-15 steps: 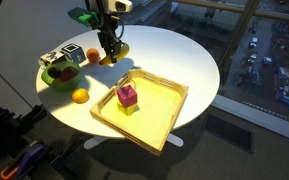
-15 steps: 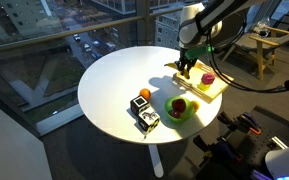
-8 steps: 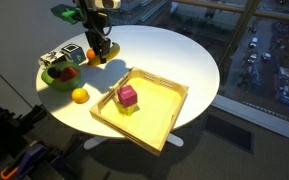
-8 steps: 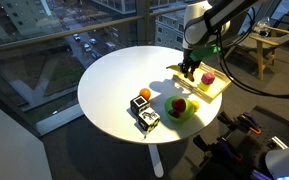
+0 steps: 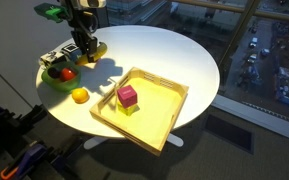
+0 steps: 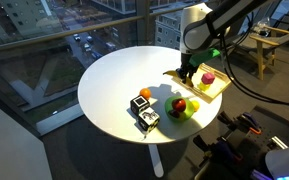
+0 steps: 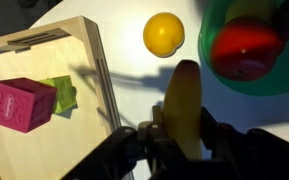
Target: Put the banana inside the bowl
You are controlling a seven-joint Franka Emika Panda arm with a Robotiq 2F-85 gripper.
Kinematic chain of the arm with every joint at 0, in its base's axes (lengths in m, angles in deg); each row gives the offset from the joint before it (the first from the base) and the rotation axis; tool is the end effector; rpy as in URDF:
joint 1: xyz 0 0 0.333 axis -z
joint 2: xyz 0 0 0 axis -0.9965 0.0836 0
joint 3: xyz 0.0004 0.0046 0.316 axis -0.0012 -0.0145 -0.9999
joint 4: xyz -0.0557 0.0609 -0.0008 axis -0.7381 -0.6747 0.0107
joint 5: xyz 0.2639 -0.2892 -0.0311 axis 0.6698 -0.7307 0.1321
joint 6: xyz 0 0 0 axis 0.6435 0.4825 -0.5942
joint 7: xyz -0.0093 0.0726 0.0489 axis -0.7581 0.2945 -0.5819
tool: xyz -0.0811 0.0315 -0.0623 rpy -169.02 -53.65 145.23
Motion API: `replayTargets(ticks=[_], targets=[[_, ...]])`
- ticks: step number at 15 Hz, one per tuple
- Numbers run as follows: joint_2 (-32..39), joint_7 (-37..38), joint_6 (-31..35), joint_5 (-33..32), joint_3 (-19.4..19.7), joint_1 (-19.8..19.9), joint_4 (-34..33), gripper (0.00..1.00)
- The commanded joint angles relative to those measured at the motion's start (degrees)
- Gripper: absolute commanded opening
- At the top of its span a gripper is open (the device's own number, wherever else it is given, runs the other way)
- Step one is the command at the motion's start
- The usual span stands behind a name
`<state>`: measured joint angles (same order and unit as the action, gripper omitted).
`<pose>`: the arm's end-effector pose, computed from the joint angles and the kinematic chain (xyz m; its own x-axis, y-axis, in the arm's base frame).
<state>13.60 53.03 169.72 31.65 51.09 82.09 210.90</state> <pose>0.5277 -0.0087 0.2452 0.9682 -0.2029 -0.1462 -0.1889 -0.9765 0.1040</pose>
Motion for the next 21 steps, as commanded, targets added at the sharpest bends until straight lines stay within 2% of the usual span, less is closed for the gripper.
replayTargets(ticks=[1, 21], targets=[[-3.0, 0.6, -0.5, -1.8, -1.1, -0.7, 2.8, 0.13], [-4.7, -3.6, 1.4, -2.0, -5.8, -2.6, 7.5, 0.13]])
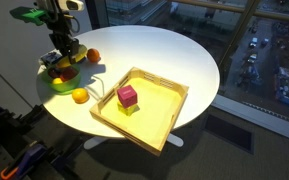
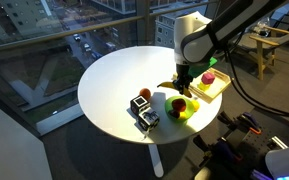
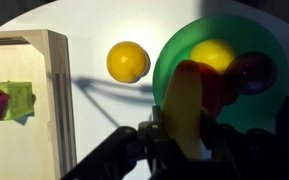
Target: Put the banana inside the bowl
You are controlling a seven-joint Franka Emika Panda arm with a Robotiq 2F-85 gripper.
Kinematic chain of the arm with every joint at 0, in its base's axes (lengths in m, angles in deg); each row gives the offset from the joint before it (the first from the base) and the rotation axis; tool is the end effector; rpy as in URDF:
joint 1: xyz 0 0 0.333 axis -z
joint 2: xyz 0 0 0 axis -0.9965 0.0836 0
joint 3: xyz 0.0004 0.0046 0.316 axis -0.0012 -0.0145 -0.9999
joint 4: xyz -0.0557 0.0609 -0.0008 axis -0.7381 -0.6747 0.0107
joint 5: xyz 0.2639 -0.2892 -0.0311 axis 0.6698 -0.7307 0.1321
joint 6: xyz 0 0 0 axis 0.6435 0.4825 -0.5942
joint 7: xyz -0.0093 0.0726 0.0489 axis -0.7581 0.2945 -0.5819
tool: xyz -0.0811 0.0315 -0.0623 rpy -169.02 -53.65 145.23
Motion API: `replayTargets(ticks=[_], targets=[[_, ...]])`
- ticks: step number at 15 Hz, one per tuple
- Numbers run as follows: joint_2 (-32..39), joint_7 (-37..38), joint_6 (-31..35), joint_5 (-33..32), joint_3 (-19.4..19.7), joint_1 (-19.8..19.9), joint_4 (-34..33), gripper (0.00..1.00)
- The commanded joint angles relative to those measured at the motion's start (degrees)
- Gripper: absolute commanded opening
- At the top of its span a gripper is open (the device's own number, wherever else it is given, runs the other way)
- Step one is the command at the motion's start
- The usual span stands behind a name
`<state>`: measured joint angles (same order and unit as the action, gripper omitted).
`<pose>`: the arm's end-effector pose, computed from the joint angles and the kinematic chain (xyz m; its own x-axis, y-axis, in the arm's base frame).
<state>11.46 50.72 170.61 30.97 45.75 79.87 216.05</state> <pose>0.4954 0.0580 0.2327 0.9816 -0.0244 -0.1893 -0.0080 -0.9962 0.0868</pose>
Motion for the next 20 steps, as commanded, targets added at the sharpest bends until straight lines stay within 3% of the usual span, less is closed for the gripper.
replayTargets(ticks=[1, 12, 20], targets=[[-2.9, -1.6, 0.2, -1.4, -0.7, -0.4, 2.7, 0.13], [-7.9, -4.7, -0.7, -0.3, -1.7, -0.1, 8.3, 0.13], [-6.3, -3.5, -0.2, 0.0, -1.7, -0.1, 7.7, 0.13]])
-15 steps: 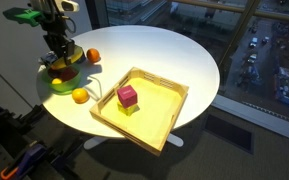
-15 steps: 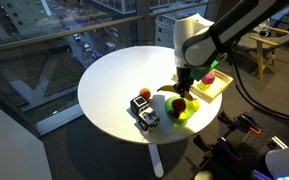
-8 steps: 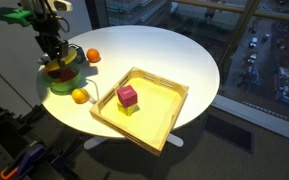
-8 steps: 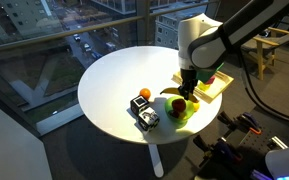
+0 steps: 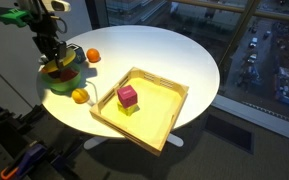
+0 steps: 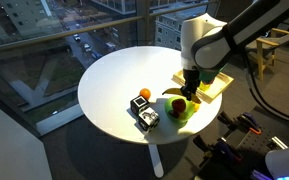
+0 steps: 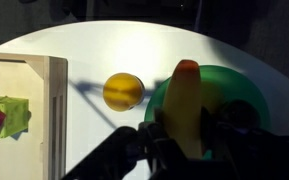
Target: Put the banana inside the bowl
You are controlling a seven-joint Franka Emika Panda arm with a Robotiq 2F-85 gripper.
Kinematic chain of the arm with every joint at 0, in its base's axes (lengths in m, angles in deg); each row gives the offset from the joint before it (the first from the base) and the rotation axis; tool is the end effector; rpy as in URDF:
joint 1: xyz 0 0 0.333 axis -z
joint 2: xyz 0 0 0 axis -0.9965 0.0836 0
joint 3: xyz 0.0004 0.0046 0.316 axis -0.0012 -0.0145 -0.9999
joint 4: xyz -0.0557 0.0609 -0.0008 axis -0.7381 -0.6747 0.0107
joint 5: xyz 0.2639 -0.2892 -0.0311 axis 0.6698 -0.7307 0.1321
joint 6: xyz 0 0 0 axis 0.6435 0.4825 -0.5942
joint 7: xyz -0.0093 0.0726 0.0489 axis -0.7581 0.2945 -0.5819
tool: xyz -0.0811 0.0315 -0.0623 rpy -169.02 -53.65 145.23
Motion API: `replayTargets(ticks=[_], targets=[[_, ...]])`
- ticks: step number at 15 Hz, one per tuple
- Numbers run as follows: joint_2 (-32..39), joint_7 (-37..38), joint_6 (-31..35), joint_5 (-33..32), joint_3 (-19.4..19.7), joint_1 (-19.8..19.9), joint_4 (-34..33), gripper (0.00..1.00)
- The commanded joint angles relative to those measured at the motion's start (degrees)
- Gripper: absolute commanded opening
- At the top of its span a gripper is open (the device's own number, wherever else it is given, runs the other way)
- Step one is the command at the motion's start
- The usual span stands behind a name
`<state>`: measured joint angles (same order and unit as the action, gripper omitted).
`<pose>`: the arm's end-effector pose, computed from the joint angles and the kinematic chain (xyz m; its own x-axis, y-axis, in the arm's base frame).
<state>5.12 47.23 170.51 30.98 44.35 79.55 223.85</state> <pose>0.4505 0.0664 0.2384 0.9732 0.0651 -0.2207 0.0839 -0.9935 0.0772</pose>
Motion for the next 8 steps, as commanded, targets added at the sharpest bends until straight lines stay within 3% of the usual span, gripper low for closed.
replayTargets(ticks=[1, 8], targets=[[0.0, 0.0, -0.1, 0.0, -0.3, 0.3, -0.1, 0.38], [0.4, 0.0, -0.1, 0.0, -0.3, 0.2, -0.1, 0.38]])
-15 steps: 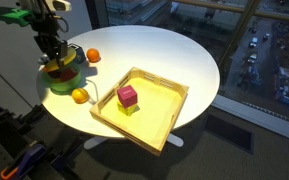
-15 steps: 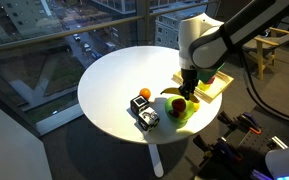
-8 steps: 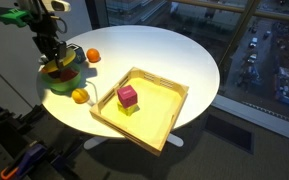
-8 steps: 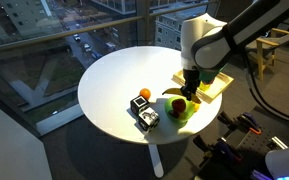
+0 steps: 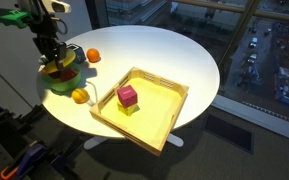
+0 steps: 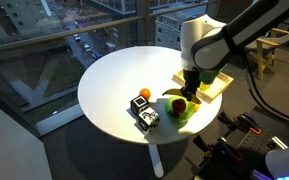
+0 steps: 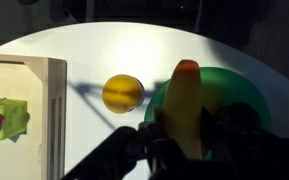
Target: Put the banana inside the bowl
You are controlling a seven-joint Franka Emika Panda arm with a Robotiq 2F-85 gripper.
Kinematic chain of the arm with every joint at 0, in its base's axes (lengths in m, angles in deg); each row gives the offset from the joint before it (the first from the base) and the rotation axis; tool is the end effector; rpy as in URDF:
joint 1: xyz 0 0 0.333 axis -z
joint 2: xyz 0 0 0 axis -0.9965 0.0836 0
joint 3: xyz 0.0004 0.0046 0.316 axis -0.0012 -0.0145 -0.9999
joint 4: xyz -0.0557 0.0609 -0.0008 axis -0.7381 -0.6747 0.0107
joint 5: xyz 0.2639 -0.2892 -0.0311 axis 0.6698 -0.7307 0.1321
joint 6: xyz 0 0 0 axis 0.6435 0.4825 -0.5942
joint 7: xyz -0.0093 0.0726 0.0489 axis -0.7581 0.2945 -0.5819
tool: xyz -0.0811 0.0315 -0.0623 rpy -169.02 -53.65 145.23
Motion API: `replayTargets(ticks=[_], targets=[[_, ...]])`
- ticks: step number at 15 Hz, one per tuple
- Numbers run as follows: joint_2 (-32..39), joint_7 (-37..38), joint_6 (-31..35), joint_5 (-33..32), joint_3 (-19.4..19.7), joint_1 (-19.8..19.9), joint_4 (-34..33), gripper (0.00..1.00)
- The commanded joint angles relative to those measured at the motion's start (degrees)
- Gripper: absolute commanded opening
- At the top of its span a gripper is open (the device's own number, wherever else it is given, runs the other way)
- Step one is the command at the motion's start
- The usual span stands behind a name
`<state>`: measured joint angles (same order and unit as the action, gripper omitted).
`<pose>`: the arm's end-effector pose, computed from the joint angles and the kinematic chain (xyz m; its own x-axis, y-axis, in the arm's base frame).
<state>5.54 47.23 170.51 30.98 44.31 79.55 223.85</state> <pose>0.4497 0.0667 0.2351 0.9715 0.0656 -0.2279 0.0852 -0.9934 0.0773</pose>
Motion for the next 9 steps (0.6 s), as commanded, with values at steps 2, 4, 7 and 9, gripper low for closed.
replayTargets(ticks=[2, 4, 7, 9], targets=[[0.0, 0.0, -0.1, 0.0, -0.3, 0.2, -0.1, 0.38], [0.0, 0.0, -0.1, 0.0, -0.3, 0.2, -0.1, 0.38], [0.6, -0.1, 0.1, 0.1, -0.2, 0.3, -0.7, 0.13], [1.5, -0.4, 0.2, 0.3, -0.2, 0.4, -1.5, 0.13]])
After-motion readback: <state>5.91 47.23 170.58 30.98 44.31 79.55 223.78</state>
